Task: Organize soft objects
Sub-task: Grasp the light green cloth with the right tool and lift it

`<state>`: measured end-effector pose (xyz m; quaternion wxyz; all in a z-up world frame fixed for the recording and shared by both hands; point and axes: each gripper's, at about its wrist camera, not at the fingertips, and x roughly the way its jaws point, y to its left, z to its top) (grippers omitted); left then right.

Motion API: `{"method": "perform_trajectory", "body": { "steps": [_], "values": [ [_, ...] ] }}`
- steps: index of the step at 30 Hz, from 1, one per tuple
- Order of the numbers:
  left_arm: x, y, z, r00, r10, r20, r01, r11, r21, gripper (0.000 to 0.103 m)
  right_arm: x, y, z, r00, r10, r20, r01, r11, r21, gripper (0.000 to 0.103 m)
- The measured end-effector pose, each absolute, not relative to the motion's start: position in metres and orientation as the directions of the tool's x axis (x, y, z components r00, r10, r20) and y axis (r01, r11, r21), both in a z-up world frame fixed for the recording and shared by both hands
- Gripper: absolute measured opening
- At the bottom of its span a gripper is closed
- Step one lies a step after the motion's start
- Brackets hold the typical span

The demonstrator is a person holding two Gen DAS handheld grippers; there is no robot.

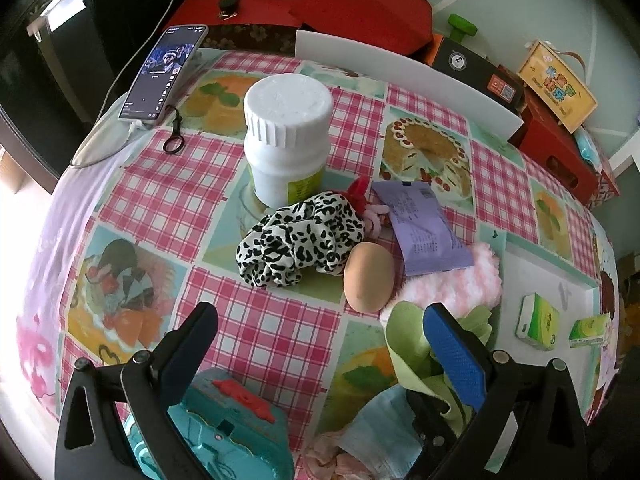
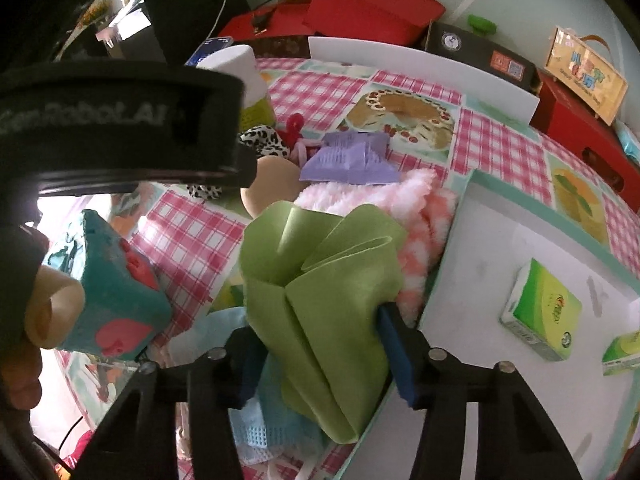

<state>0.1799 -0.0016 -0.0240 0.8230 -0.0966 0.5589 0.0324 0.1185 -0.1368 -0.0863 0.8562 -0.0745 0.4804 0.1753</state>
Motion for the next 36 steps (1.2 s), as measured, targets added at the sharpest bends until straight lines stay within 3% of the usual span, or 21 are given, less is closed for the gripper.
{"method": "perform_trajectory", "body": {
  "steps": [10,22,36],
  "values": [
    [0.182,-0.005,-0.027,0.366,-0.060,-0.929,-0.156,0.980,-0.125,0.102,0.121,-0.153,-0.077,0.486,0.293,-0.824,-0.354,0.927,0.121,0.033],
    [0.183,-0.005,-0.027,0.368,-0.066,-0.928,-0.154,0.979,-0.130,0.102,0.118,-0.165,-0.059,0.516,0.341,-0.786,-0.338,0.924,0.180,0.018],
    [0.177,0.002,-0.012,0.425,-0.093,-0.900,-0.171,0.968,-0.181,0.102,0.108,-0.200,-0.022,0.615,0.373,-0.694,-0.294,0.926,0.238,0.012]
  ]
}}
